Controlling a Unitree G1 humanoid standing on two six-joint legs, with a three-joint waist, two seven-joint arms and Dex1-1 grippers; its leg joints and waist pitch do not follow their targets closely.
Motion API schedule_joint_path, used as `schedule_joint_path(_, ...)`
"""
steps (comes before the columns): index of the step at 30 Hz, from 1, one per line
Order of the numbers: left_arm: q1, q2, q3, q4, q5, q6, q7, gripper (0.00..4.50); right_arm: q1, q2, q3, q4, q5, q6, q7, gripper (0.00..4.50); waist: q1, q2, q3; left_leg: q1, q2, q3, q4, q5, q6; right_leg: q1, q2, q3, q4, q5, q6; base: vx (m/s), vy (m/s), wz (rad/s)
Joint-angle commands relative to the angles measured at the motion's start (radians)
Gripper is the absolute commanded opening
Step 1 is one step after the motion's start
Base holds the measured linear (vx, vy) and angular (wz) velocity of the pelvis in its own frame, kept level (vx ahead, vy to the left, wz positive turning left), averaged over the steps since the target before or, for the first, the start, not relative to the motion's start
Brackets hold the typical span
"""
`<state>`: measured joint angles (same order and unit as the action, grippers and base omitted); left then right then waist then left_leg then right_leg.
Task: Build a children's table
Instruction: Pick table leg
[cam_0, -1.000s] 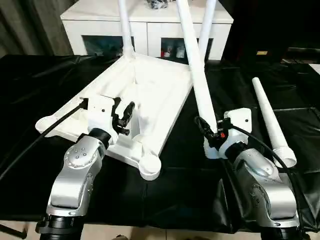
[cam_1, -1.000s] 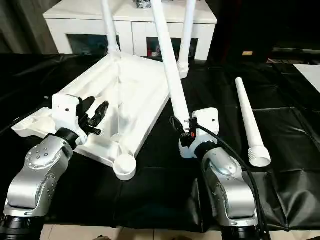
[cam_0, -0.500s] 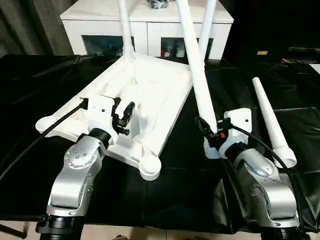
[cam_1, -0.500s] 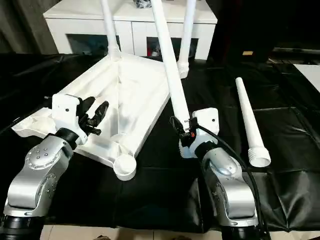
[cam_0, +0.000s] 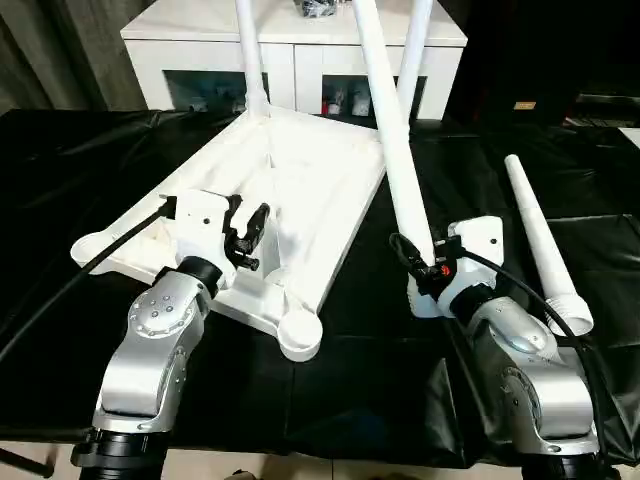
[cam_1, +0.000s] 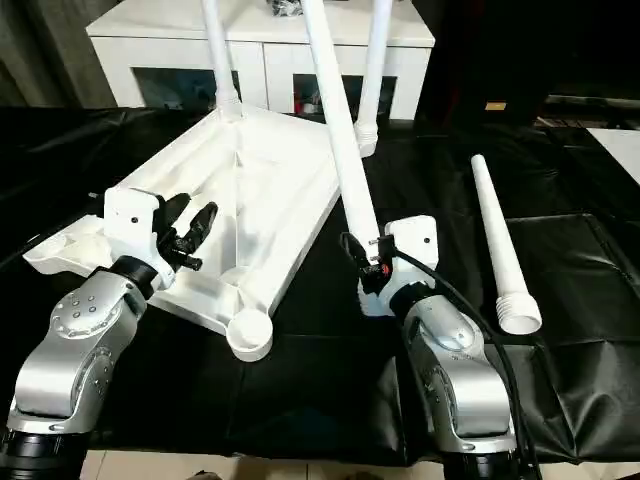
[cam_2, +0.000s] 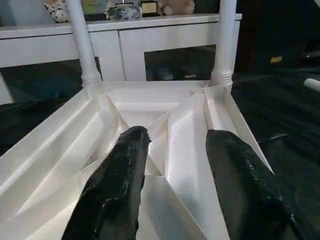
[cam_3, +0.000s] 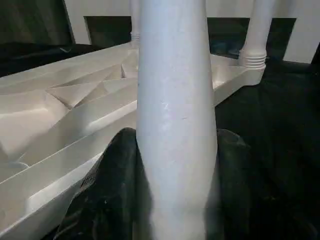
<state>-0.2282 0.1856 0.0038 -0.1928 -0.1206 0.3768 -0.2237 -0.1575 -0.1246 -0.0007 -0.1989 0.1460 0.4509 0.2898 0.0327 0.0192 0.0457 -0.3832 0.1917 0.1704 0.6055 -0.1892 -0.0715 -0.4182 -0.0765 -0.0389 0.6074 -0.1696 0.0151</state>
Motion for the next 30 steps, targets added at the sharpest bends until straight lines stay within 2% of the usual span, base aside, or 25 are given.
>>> schedule_joint_path(1, 0.002, 0.000, 0.007, 0.004, 0.007, -0.001, 0.006, 2.22, -0.007, -0.002, -0.005, -0.033, -0.002, -0.016, -0.004, 1.85, 0.000, 0.003, -0.059, 0.012, 0.020, -0.006, -0.080, -0.256, -0.012, 0.046, -0.035, 0.032, -0.076, -0.227, -0.139, 0.000, 0.000, 0.00)
schedule_joint_path(19, 0.002, 0.000, 0.007, 0.004, 0.007, -0.001, 0.006, 2.22, -0.007, -0.002, -0.005, -0.033, -0.002, -0.016, -0.004, 1.85, 0.000, 0.003, -0.061, 0.012, 0.020, -0.006, -0.078, -0.238, -0.009, 0.048, -0.034, 0.032, -0.072, -0.198, -0.148, 0.000, 0.000, 0.00)
schedule_joint_path(30, 0.002, 0.000, 0.007, 0.004, 0.007, -0.001, 0.006, 2.22, -0.007, -0.002, -0.005, -0.033, -0.002, -0.016, -0.004, 1.85, 0.000, 0.003, -0.061, 0.013, 0.020, -0.006, -0.078, -0.243, -0.010, 0.048, -0.034, 0.031, -0.074, -0.214, -0.142, 0.000, 0.000, 0.00)
